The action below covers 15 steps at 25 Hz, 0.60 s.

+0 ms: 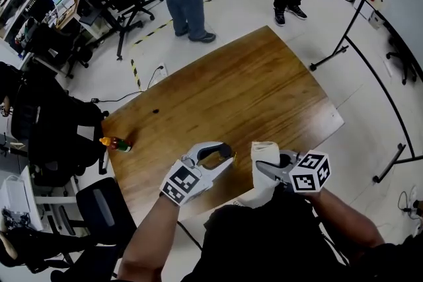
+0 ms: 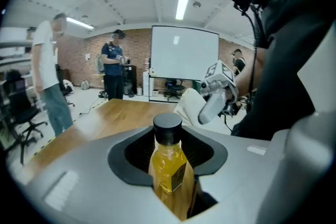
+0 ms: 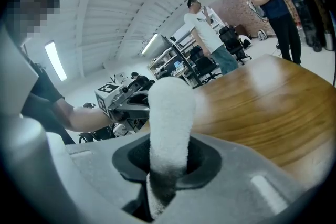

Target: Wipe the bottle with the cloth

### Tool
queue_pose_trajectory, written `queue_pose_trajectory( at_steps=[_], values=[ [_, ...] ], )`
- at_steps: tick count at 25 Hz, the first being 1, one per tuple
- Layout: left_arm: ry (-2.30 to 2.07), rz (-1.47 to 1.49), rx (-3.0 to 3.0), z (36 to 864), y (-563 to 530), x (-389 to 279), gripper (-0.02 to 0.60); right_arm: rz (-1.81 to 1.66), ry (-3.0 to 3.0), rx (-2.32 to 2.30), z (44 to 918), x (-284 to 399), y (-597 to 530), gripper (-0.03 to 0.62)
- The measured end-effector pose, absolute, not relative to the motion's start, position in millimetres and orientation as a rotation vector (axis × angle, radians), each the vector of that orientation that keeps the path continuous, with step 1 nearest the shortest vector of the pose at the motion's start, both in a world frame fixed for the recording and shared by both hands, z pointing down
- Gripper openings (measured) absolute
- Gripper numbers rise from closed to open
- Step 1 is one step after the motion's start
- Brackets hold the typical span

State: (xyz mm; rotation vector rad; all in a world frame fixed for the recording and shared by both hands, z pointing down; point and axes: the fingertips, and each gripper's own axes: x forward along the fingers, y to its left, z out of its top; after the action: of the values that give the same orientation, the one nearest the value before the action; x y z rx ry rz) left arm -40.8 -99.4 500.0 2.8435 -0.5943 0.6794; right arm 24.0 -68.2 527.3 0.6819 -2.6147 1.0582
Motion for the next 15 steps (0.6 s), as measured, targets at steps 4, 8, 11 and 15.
queue_pose_trajectory(
  at_steps=[4, 8, 11, 15],
  values=[
    [-0.938, 0.492, 2.580, 497.6, -123.3, -55.8, 0.176, 1.066, -2.626, 0.665, 529.1, 14.2, -73.2, 0.072],
    [-1.184, 0.333, 2.313, 503.2, -144.2, -87.3, 0.175, 1.039, -2.629, 0.590, 530.7, 3.3, -74.9, 0.072],
    [-1.268, 0.259, 2.188, 507.5, -152.5, -104.1, 0.175, 1.018, -2.611, 0.446, 535.6, -13.7, -69.9, 0.072],
    [-1.297, 0.271, 2.188, 508.3, -150.4, -103.7, 0.175, 1.039, -2.555, 0.169, 546.9, -55.3, -59.8, 0.072]
  ],
)
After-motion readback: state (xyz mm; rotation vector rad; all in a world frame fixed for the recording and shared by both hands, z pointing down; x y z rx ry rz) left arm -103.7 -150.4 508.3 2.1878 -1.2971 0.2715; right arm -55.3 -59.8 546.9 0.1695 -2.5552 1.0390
